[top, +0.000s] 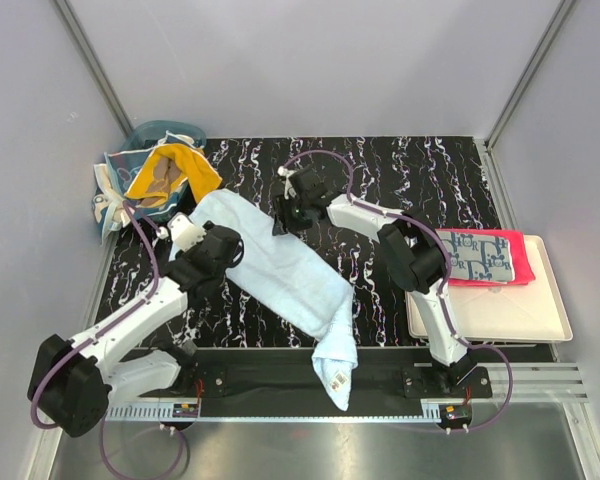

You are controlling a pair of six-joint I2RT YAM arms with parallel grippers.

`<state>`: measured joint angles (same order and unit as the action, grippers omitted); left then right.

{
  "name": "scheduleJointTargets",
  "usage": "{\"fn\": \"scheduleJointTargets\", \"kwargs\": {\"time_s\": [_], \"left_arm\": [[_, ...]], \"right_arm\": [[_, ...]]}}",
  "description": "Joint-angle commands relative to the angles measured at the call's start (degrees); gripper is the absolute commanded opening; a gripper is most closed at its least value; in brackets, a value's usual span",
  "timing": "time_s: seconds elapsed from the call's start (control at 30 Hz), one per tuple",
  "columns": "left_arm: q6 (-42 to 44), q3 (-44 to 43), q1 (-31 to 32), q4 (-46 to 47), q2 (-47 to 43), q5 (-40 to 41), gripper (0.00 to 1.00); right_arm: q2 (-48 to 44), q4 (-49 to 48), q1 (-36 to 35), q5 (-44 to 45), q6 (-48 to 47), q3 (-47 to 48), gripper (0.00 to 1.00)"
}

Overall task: Fold and stack the towels
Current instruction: Flatten out the crumpled towel

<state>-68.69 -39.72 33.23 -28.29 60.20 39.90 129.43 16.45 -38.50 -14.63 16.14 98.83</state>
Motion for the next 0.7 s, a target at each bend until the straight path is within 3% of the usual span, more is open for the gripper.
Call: {"fn": "scheduleJointTargets", "kwargs": {"time_s": [0.0,0.03,0.07,0.13,0.17,0.2,0.3,0.43,0.53,0.67], "left_arm": [[1.71,-0.97,-1.68,6.58,1.58,-1.58,0.67],[2.58,-1.4,-1.85,7.02,2.02,-1.93,0.67],[2.68,-1.76,-2.12,7.11,2.89,-2.11,0.67],[3.9,-2.02,-2.38,7.9,3.51,-2.98,0.67],[4.08,-2.11,-2.47,8.6,3.86,-2.99,0.67],[4.09,-2.02,-2.56,9.04,4.04,-2.99,0.67],[5.4,-2.29,-3.61,11.14,5.18,-3.95,0.67],[8.03,-5.09,-4.58,12.82,8.43,-5.01,0.67],[9.53,-7.47,-5.72,14.76,12.99,-7.45,0.67],[11.64,-10.98,-6.42,16.52,18.43,-9.57,0.67]], "right_arm": [[0.74,0.16,0.44,2.06,0.12,-0.65,0.53],[0.57,0.34,0.53,3.2,0.38,-0.91,0.45],[0.3,0.86,0.45,5.38,0.3,-1.18,0.3],[-0.31,2.01,0.71,8.38,0.47,-1.88,0.2],[-1.53,2.36,1.06,10.05,1.6,-3.27,0.09],[-2.41,2.62,1.49,12.93,2.4,-4.33,0.06],[-8.64,2.46,4.39,18.23,6.35,-11.35,0.0],[-19.72,-0.63,9.84,19.55,11.97,-26.63,0.01],[-28.23,0.07,10.82,24.73,13.56,-33.05,0.02],[-31.33,-0.89,10.55,19.13,14.62,-36.95,0.08]]}}
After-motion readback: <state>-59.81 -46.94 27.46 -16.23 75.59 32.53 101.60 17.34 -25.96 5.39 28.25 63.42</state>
